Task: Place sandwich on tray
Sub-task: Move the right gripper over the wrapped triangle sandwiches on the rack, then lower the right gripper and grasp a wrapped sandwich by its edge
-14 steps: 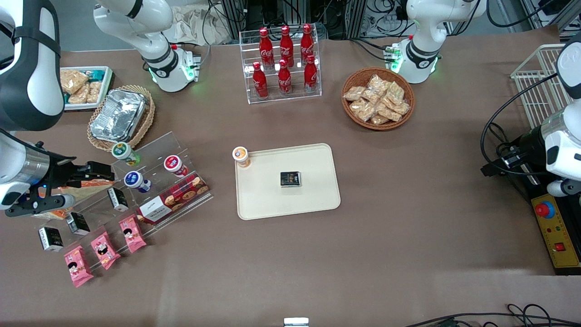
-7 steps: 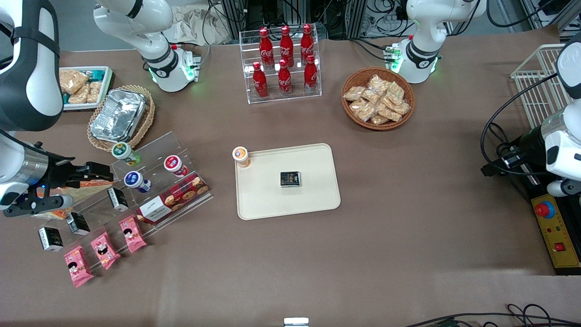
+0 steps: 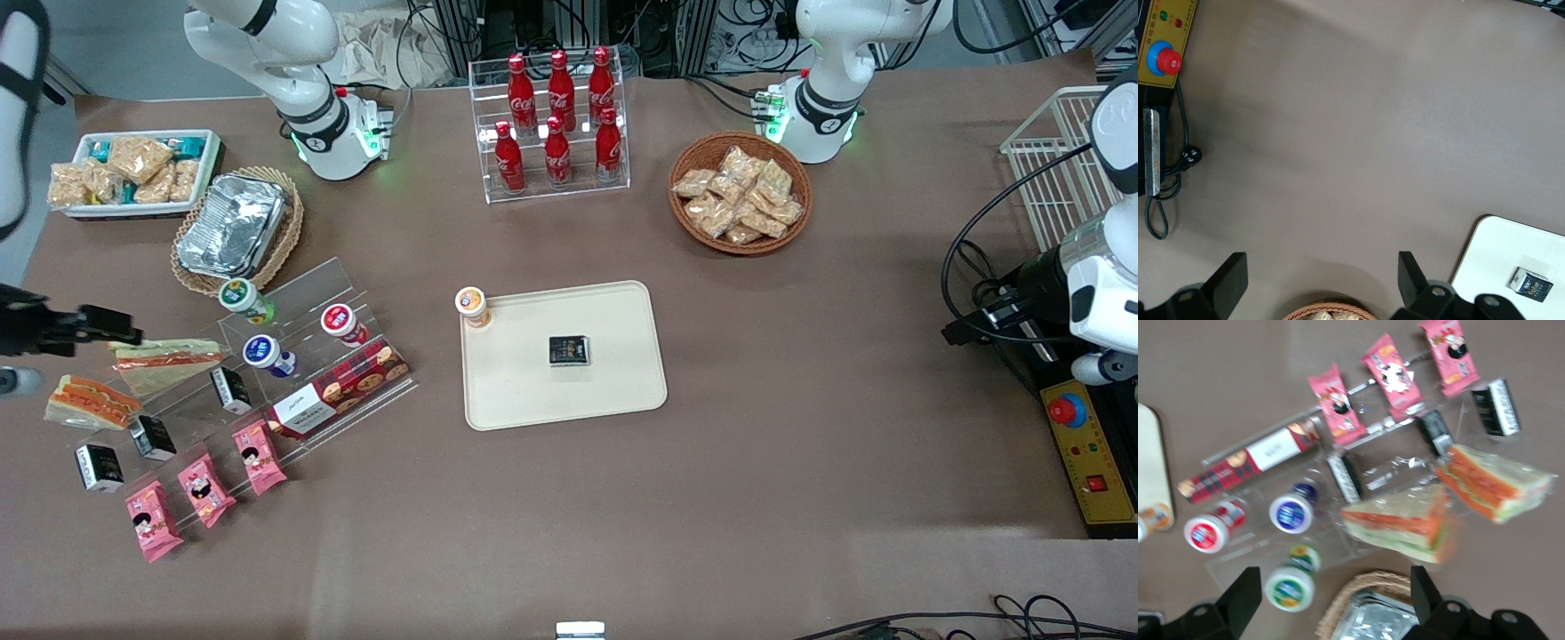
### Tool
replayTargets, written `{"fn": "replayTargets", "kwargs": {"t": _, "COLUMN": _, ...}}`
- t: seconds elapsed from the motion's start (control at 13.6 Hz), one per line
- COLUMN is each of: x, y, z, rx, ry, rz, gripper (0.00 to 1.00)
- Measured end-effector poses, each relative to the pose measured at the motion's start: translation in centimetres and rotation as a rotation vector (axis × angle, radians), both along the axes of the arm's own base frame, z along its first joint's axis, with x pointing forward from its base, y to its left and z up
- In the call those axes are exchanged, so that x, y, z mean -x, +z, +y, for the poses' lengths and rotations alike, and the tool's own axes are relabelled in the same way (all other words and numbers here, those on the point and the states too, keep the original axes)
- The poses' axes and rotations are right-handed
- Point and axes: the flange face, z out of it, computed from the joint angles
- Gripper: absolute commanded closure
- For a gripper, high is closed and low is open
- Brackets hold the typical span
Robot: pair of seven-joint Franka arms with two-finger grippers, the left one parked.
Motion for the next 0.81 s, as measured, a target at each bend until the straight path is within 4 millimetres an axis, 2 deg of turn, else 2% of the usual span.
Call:
{"fn": "replayTargets", "kwargs": {"t": 0.15, "x": 1.2, "y": -0.5, "z": -4.4, "rx": -0.015, "ry": 0.024, "rz": 0.002, "gripper": 0.01}}
{"fn": "replayTargets", "kwargs": {"t": 0.22, "x": 1.5, "y": -0.7, "z": -5.2, "rx": -0.018, "ry": 0.024, "rz": 0.004, "gripper": 0.01}}
{"fn": "replayTargets", "kwargs": {"t": 0.59, "x": 1.4, "y": -2.5, "z": -5.3, "rx": -0.025, "ry": 0.012, "rz": 0.032, "gripper": 0.01}}
{"fn": "replayTargets", "kwargs": {"t": 0.81, "x": 1.2, "y": -2.7, "z": -5.3, "rx": -0.009, "ry": -0.095, "rz": 0.04, "gripper": 0.01}}
